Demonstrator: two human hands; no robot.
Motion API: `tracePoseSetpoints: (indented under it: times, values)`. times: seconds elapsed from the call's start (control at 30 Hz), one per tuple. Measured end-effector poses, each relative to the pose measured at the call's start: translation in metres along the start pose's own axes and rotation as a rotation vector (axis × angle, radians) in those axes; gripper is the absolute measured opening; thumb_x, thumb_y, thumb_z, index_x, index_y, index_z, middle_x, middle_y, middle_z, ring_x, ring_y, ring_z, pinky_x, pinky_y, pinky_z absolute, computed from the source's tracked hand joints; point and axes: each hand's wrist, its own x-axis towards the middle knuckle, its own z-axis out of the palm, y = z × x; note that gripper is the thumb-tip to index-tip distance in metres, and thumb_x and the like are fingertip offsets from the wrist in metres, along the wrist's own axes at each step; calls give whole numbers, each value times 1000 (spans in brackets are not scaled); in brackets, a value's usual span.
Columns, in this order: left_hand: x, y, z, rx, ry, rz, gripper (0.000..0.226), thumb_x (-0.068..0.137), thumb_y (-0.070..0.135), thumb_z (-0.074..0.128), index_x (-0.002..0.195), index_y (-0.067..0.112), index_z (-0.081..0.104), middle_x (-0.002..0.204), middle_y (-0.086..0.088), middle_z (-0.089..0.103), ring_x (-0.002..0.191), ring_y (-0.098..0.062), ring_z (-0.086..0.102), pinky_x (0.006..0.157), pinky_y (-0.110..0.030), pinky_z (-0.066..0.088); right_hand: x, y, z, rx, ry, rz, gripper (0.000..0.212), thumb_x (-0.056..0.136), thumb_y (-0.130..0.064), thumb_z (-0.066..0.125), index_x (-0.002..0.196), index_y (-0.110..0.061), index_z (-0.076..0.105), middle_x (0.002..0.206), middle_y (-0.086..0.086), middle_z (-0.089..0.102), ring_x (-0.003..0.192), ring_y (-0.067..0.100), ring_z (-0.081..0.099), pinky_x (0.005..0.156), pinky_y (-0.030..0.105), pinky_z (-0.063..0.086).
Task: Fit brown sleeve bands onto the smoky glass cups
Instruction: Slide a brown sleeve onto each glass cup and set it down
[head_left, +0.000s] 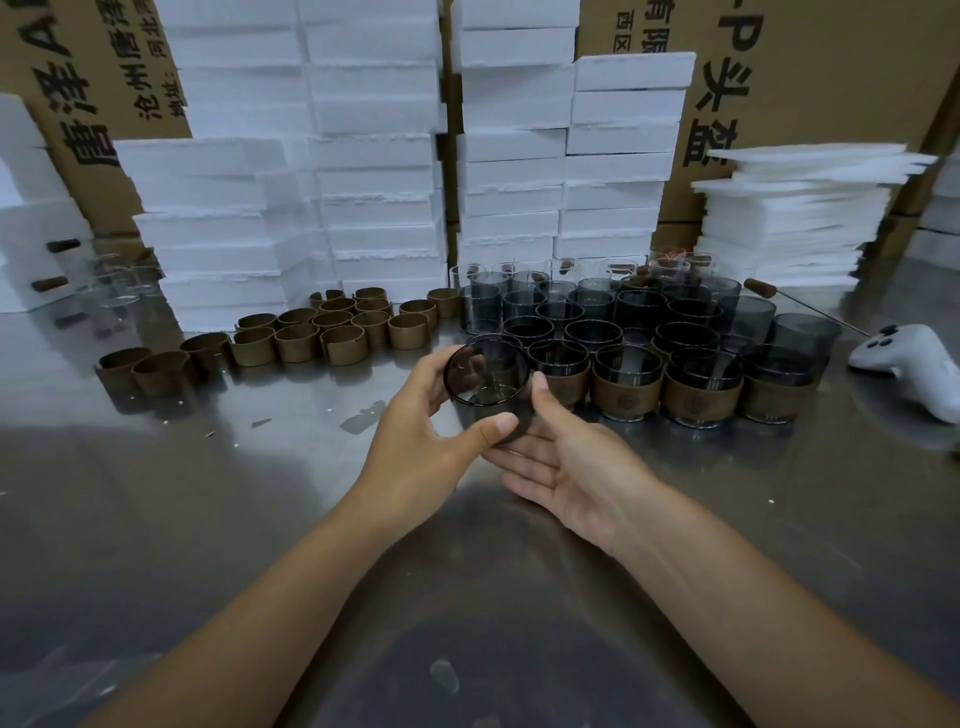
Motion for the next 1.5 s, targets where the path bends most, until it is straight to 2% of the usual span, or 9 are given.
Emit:
tracePoseSetpoints:
  times: [0.3,0.53,0.67,0.8,0.9,1.03,1.2,1.3,1.5]
  values:
    - [0,0,2,-7,9,-5,54,62,43,74,112,40,53,113,20,65,113,6,56,95,-11,41,0,-4,2,107,49,-98,23,96,-30,55,92,-12,68,92,6,76,86,14,70,86,29,51]
    - [0,1,4,-82,10,-15,46,65,39,74,107,41,56,107,29,65,109,6,59,88,-6,42,-1,-5,6,266,-75,-64,27,99,-28,47,111,-10,63,92,5,73,94,18,65,97,36,44]
    - [0,2,6,-173,-15,-42,47,66,32,73,110,36,55,109,24,67,109,3,60,86,-8,44,-2,-5,5,311,-150,-51,28,98,-31,45,102,-10,63,88,4,71,91,17,63,94,37,45]
    - [-1,6,7,-268,-20,-61,46,67,29,70,111,31,56,104,22,70,105,3,63,81,-8,47,-3,-4,6,271,-237,-50,37,96,-40,43,114,-14,62,109,6,63,110,21,56,108,46,36]
    - [-2,10,7,-287,-29,-60,44,69,31,66,111,31,54,99,26,69,100,7,63,76,-5,46,-4,-2,8,237,-299,-17,51,95,-53,39,123,-17,63,107,3,68,120,20,57,108,46,36]
    - [-2,9,6,-271,-37,-52,44,71,33,64,114,32,52,102,24,68,102,7,62,79,-7,46,-3,-1,10,151,-312,36,66,90,-65,32,128,-19,59,126,6,65,117,18,60,99,40,46]
    - [0,2,3,-221,-35,-24,49,72,32,67,118,33,51,115,12,64,107,-6,61,95,-22,48,-2,-2,7,41,-256,110,69,88,-70,28,105,-14,65,96,6,75,90,14,70,89,32,48]
    - [2,-1,2,-186,-39,-2,50,73,28,68,119,33,51,113,18,66,113,-3,59,98,-19,45,0,-2,4,1,-224,118,67,89,-67,29,99,-13,66,86,5,75,76,12,72,94,34,42]
    - [2,-3,0,-116,-60,41,51,74,27,68,120,33,49,116,28,62,118,5,53,95,-10,39,0,-2,1,20,-80,45,49,93,-51,44,107,-9,65,94,8,72,77,11,69,93,32,41]
